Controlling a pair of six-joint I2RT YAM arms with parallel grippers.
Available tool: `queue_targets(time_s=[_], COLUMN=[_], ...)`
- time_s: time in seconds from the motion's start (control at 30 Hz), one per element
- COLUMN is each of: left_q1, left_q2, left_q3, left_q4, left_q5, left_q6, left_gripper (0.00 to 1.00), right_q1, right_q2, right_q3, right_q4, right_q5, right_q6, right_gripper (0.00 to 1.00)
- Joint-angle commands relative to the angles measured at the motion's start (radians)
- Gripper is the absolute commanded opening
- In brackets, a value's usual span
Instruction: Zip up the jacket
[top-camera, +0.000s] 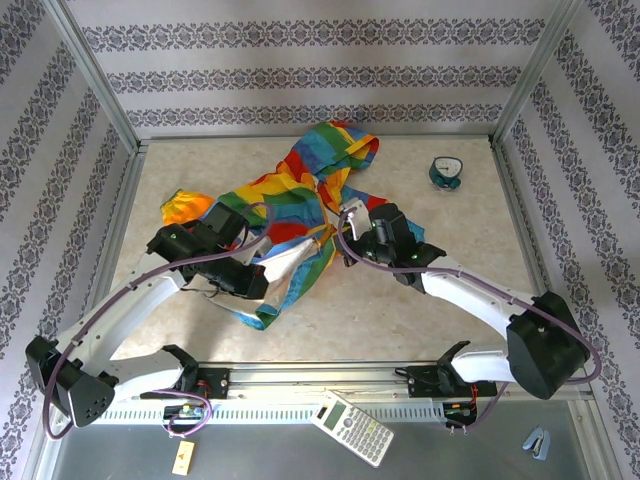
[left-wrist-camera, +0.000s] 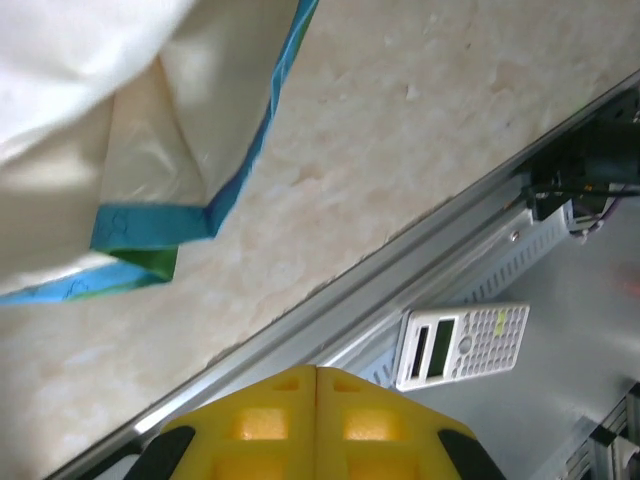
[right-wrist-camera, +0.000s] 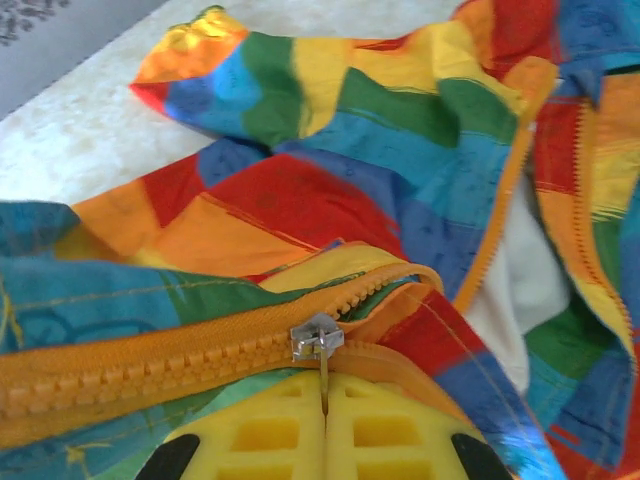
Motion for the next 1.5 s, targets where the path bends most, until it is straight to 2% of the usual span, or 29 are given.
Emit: queue_targets(time_s=[0.0,0.1,0.2,0.33,0.53,0.7,0.97,1.1,1.13,1.23,1.27,1.47], left_q1=[0.01,0.01,0.01,0.01,0.01,0.01,0.008,0.007,0.008,0.009,0.008,0.01], left_q2=[-0.024,-0.038,-0.051,-0.049,-0.026,-0.023,-0.007,0.006,0.008,0.002,-0.008,-0.113], left_q3=[0.054,0.074,0.063,0.03,-0.006,-0.115,-0.275,-0.305,-0.308,-0.302,-0.296,-0.257], left_q4=[-0.124,-0.139,-0.082,0.081,0.334,0.599,0.926,0.995,1.005,0.96,0.926,0.684], left_q5=[-0.038,-0.078,-0.136,-0.145,-0.129,-0.062,0.004,0.016,0.024,0.023,0.013,-0.047], left_q6=[0.075,0.089,0.057,-0.031,-0.189,-0.34,-0.525,-0.551,-0.552,-0.52,-0.503,-0.383], left_gripper=[0.0,0.0,0.01,0.24,0.38,0.44,0.46,0.44,0.38,0.02,0.0,0.0], right_q1=[-0.023,-0.038,-0.036,-0.015,0.045,0.091,0.116,0.118,0.117,0.117,0.117,0.069], right_q2=[0.021,0.036,0.043,0.044,0.037,0.046,0.05,0.055,0.055,0.058,0.06,0.083], right_q3=[0.047,0.067,0.072,0.065,0.047,0.041,0.038,0.042,0.044,0.058,0.068,0.148], right_q4=[-0.015,-0.008,0.014,0.03,0.03,0.042,0.055,0.054,0.054,0.034,0.018,-0.069], right_q5=[0.045,0.01,-0.05,-0.104,-0.144,-0.149,-0.155,-0.158,-0.158,-0.131,-0.11,-0.032], right_q6=[-0.004,-0.009,-0.009,-0.003,-0.004,0.012,0.026,0.029,0.029,0.03,0.028,0.029], right_gripper=[0.0,0.0,0.0,0.0,0.0,0.0,0.0,0.0,0.0,0.0,0.0,0.0])
